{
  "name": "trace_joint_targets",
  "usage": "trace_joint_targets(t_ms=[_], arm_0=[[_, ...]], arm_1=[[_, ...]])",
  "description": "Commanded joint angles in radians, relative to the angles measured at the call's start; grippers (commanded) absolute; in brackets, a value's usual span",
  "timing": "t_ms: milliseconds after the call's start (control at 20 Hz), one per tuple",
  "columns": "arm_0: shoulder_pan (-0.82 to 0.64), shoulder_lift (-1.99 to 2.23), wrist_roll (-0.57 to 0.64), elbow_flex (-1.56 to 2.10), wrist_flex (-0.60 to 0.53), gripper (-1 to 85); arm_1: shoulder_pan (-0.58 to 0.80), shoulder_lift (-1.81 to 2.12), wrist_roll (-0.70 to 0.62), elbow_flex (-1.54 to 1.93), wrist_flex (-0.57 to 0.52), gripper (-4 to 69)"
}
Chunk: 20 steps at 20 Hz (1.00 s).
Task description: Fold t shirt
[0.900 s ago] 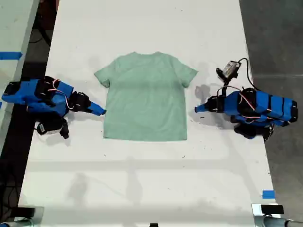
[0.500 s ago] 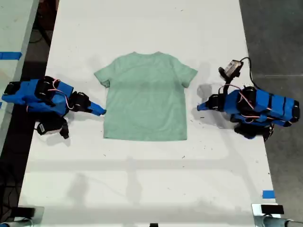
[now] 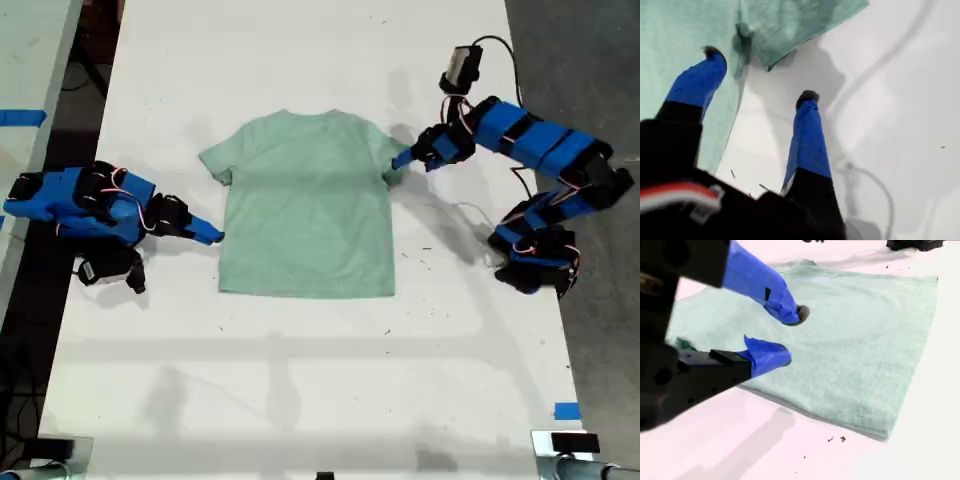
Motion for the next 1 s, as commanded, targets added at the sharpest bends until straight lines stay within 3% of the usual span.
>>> trace_joint_targets(t_ms=[0,100,300,350,400,700,950], arm_0=[[-0.005,0.005,-0.015,-0.005,-0.006,9.4],[-0.005,0.005,-0.015,-0.005,-0.006,9.4],[-0.005,0.005,-0.015,-0.005,-0.006,9.4],[-0.005,0.005,-0.015,-0.005,-0.006,9.4],[-0.005,0.005,-0.015,-0.005,-0.006,9.4],[-0.005,0.005,-0.015,-0.005,-0.006,9.4],[-0.005,0.005,-0.015,-0.005,-0.006,9.4]], arm_1=[[0.083,-0.167,-0.052,-0.153,-0.100,28.5],[0.121,-0.275,-0.052,-0.184,-0.175,28.2],[0.163,-0.376,-0.048,-0.222,-0.196,25.8],[0.169,-0.394,-0.054,-0.222,-0.199,16.4],[0.175,-0.426,-0.046,-0.236,-0.189,0.1],[0.167,-0.390,-0.031,-0.270,-0.129,0.2],[-0.057,-0.133,-0.029,-0.321,-0.143,0.2]])
